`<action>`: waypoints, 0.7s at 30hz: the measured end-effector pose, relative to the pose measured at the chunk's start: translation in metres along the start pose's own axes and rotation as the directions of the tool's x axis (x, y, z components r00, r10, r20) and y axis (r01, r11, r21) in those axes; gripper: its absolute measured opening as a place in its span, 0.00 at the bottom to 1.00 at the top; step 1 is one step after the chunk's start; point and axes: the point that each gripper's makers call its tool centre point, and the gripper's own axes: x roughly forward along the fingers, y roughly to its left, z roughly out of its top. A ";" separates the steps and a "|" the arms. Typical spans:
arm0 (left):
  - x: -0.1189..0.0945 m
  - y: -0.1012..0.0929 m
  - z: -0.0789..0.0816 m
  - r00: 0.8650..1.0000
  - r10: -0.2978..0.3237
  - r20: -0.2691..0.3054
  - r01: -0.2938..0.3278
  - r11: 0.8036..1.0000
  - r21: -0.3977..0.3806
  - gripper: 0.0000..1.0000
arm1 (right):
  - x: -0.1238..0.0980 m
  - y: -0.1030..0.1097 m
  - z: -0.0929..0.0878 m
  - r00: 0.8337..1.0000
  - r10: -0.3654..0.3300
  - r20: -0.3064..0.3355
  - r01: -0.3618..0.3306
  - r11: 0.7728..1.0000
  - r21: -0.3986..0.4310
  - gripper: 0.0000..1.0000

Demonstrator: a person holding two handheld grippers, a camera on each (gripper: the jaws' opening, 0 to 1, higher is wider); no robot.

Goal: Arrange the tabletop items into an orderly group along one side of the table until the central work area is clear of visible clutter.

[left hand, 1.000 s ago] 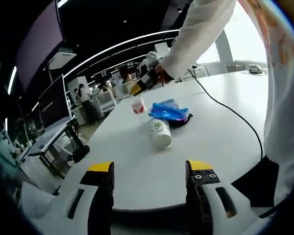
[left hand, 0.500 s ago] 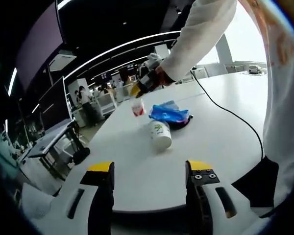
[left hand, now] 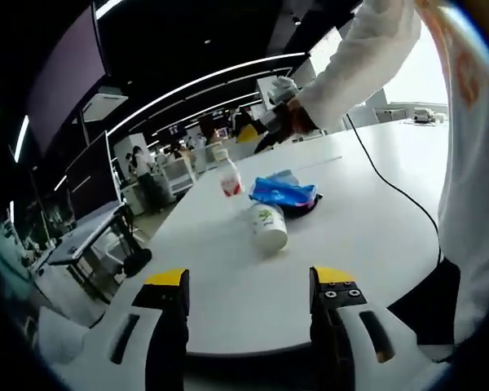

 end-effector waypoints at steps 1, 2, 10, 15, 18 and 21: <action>0.000 0.000 -0.001 1.000 0.001 -0.002 -0.001 1.000 0.003 0.60 | -0.009 -0.002 -0.005 1.000 -0.011 0.006 0.011 1.000 0.013 0.66; 0.000 0.000 -0.002 1.000 0.000 -0.006 0.000 1.000 0.006 0.59 | -0.016 -0.003 -0.008 1.000 -0.020 0.010 0.019 1.000 0.025 0.66; 0.000 0.000 -0.006 0.999 0.003 -0.033 -0.002 1.000 0.021 0.60 | -0.081 -0.008 -0.035 0.994 -0.096 0.048 0.090 0.990 0.107 0.64; 0.001 0.000 -0.008 0.999 0.003 -0.050 -0.001 1.000 0.028 0.61 | -0.125 -0.004 -0.051 0.980 -0.163 0.117 0.140 0.973 0.184 0.65; 0.001 0.000 -0.011 0.998 0.002 -0.061 0.000 1.000 0.031 0.64 | -0.153 -0.002 -0.067 0.968 -0.215 0.129 0.182 0.957 0.227 0.65; 0.002 -0.001 -0.012 0.997 -0.002 -0.078 0.004 1.000 0.024 0.68 | -0.175 -0.003 -0.075 0.956 -0.254 0.146 0.214 0.947 0.240 0.65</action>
